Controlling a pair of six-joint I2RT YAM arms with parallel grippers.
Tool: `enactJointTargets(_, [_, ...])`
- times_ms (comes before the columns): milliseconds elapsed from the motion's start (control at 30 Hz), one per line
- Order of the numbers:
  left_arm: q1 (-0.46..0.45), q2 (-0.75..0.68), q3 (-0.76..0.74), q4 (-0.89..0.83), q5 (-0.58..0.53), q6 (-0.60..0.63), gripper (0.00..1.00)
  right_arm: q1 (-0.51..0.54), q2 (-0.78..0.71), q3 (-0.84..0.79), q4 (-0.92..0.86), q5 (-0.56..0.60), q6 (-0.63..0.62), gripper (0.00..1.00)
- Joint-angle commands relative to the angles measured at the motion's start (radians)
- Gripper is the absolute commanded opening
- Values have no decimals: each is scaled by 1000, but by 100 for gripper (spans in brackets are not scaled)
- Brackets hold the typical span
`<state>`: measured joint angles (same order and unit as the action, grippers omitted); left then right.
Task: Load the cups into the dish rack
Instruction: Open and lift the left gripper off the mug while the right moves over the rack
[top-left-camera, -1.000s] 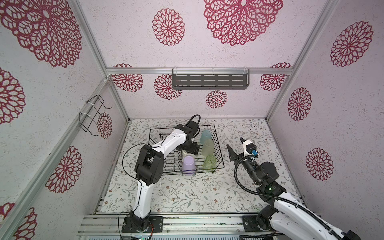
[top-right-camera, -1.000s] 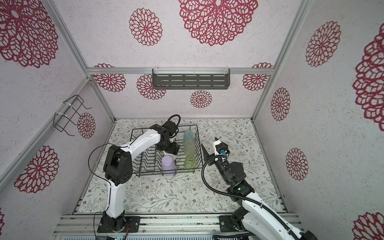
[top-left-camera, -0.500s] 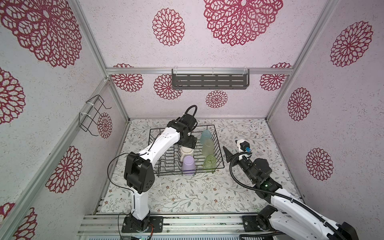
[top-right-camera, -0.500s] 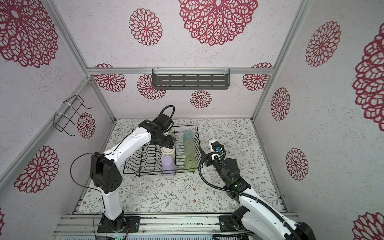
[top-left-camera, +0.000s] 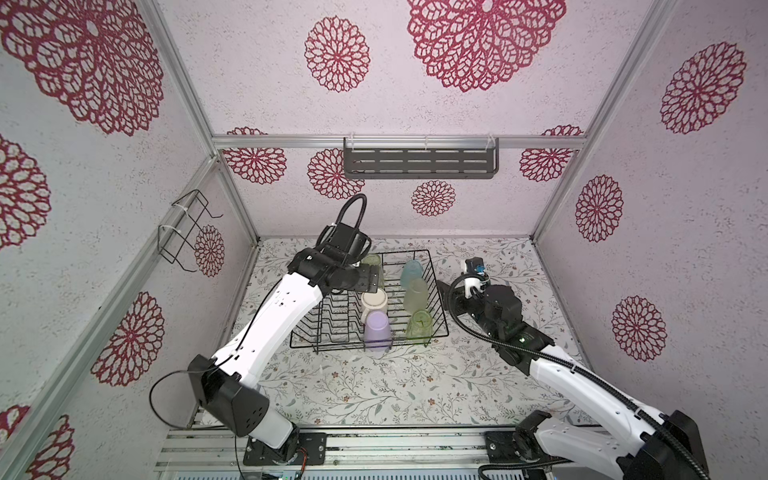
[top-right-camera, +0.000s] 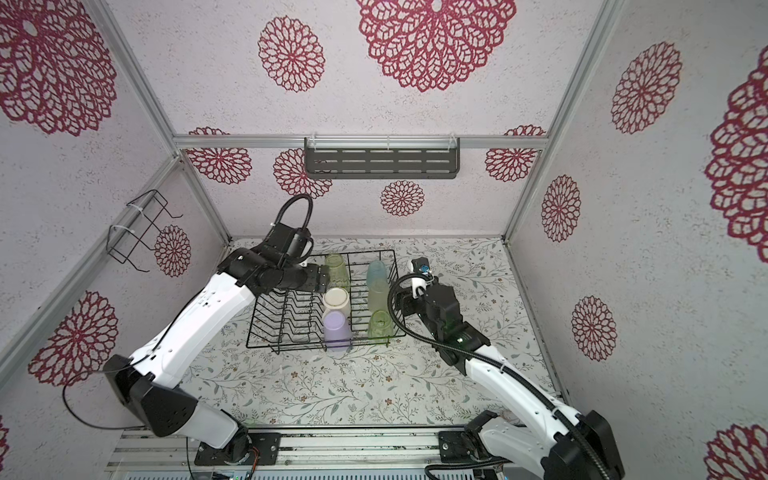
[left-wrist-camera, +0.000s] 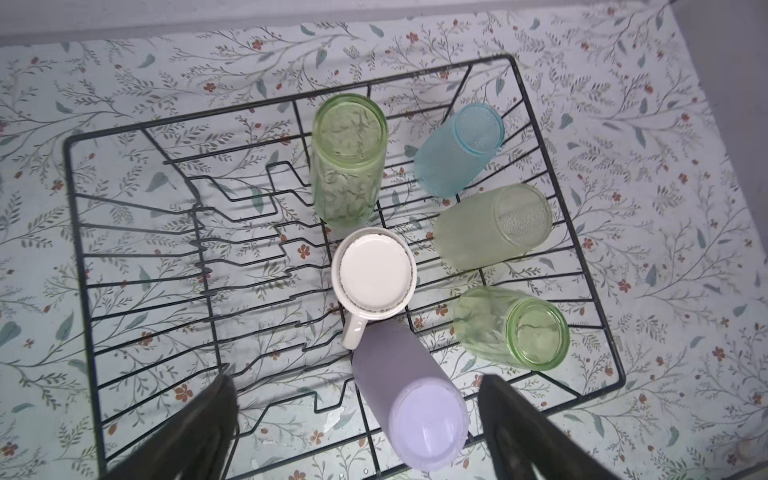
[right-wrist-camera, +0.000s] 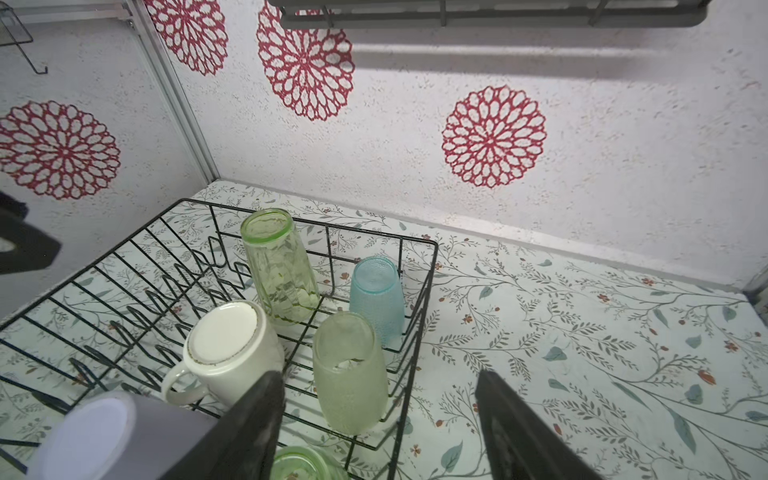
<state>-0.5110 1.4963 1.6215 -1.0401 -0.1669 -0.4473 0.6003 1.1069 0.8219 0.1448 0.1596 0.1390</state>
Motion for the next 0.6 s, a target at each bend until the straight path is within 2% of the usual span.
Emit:
enactJointTargets(0, [76, -115, -101, 61, -80, -82, 95, -20, 76, 107, -200, -48, 105, 71])
enactJointTargets(133, [190, -271, -273, 97, -93, -165, 96, -37, 190, 227, -382, -34, 135, 62])
enactJointTargets(333, [324, -475, -511, 135, -141, -201, 99, -81, 276, 307, -516, -69, 150, 44])
enactJointTargets(567, [392, -610, -644, 199, -167, -199, 97, -112, 397, 367, -585, -231, 144, 45])
